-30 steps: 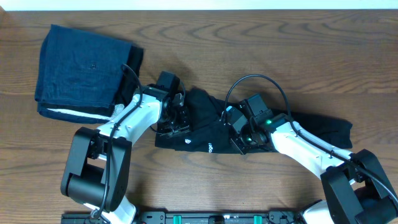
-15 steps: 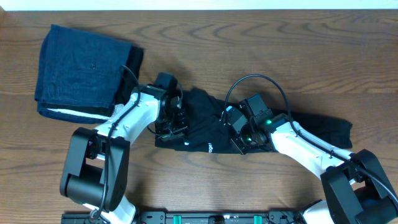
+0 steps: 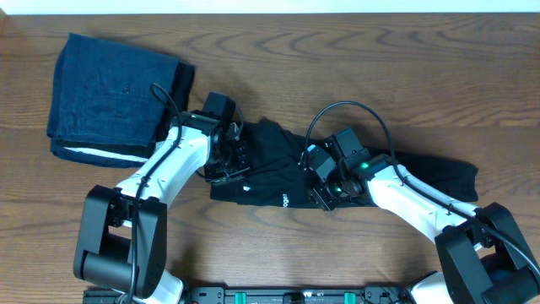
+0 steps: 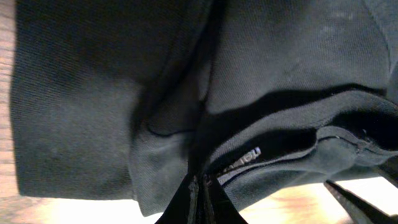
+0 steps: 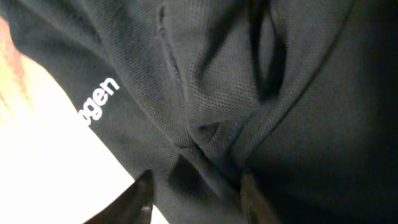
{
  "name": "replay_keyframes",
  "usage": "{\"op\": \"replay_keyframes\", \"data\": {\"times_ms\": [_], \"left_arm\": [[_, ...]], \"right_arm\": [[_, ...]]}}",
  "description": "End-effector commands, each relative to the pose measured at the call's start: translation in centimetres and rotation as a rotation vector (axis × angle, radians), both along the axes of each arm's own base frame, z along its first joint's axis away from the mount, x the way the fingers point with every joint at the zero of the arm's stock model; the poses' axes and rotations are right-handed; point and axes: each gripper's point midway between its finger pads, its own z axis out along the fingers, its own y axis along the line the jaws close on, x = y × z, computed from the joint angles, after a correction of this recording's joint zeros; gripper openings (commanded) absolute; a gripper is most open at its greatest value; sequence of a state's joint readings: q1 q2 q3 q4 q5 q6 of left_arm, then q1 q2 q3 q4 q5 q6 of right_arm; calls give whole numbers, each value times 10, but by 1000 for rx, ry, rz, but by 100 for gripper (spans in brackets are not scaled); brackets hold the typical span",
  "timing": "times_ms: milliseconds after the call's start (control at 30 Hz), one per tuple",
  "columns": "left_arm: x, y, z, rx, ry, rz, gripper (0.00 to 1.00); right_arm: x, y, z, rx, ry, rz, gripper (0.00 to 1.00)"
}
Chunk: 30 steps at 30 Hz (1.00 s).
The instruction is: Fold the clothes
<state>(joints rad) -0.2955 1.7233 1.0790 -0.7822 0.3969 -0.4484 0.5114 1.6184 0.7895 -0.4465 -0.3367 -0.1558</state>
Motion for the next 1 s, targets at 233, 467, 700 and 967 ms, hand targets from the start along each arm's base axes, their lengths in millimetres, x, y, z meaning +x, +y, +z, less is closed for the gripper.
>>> {"op": "replay_keyframes", "data": {"times_ms": [233,467,700,967], "left_arm": [[-1,21,-12,115,-20,8,7],[0,29,-14,161,-29,10,12],[0,29,-14,162,-29,10,14],[0,30,-14,174,-32,6,15]], "right_arm": [[34,-32,45,-84,-82,-306,62],[29,-98,55,-208,-24,-616,50],[21,-149,28,-314,51,-766,41],[2,-183,1,-373,160,-906,42]]}}
